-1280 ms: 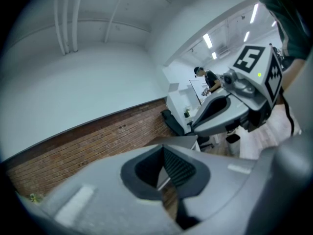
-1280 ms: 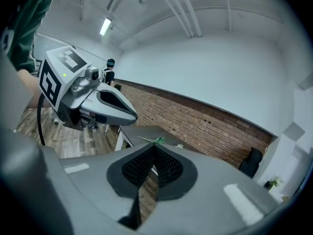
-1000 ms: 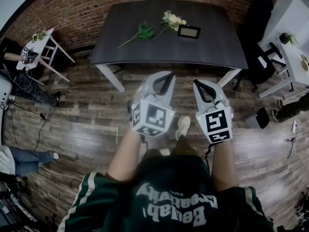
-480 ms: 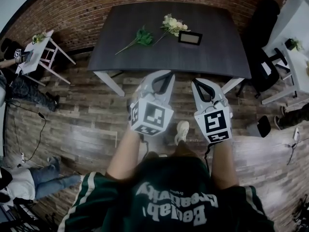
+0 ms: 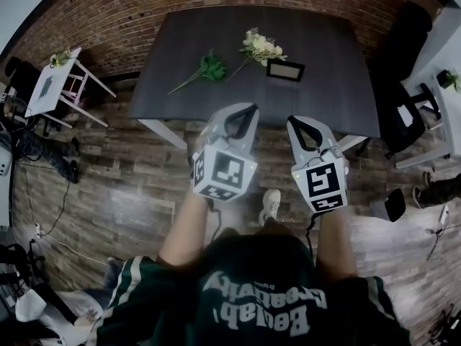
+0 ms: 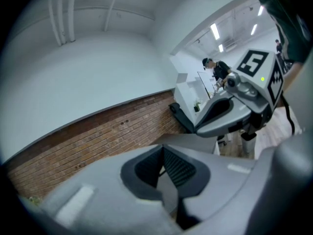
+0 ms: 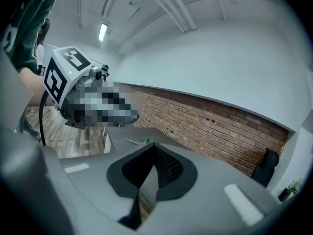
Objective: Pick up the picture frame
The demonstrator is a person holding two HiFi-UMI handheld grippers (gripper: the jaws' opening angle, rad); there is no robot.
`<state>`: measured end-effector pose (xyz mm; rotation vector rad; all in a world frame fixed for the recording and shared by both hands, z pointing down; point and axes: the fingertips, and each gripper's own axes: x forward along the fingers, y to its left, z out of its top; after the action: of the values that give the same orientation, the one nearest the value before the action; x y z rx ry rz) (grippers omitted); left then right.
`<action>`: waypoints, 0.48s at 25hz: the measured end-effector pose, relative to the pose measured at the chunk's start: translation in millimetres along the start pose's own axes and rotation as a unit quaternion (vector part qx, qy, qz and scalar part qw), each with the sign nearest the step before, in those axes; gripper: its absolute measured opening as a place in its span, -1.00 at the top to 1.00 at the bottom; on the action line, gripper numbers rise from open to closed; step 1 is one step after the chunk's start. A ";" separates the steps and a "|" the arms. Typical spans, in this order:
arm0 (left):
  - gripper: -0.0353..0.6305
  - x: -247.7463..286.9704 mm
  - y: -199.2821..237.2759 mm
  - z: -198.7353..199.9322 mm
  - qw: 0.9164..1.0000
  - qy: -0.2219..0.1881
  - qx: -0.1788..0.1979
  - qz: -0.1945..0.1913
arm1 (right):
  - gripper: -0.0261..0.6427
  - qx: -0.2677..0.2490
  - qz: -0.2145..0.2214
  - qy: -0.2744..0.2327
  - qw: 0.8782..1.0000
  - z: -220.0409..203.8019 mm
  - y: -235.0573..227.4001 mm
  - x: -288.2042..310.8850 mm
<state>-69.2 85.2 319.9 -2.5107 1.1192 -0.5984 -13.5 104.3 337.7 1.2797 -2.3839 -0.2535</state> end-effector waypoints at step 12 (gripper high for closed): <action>0.89 106.2 35.5 4.2 1.000 0.025 -0.002 0.015 | 0.90 -0.005 0.032 -0.005 0.999 -19.3 -92.2 69.7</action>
<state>-25.0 -17.6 325.8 -2.4900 1.1754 -0.6543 30.3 -4.3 342.0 1.1987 -2.4235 -0.2527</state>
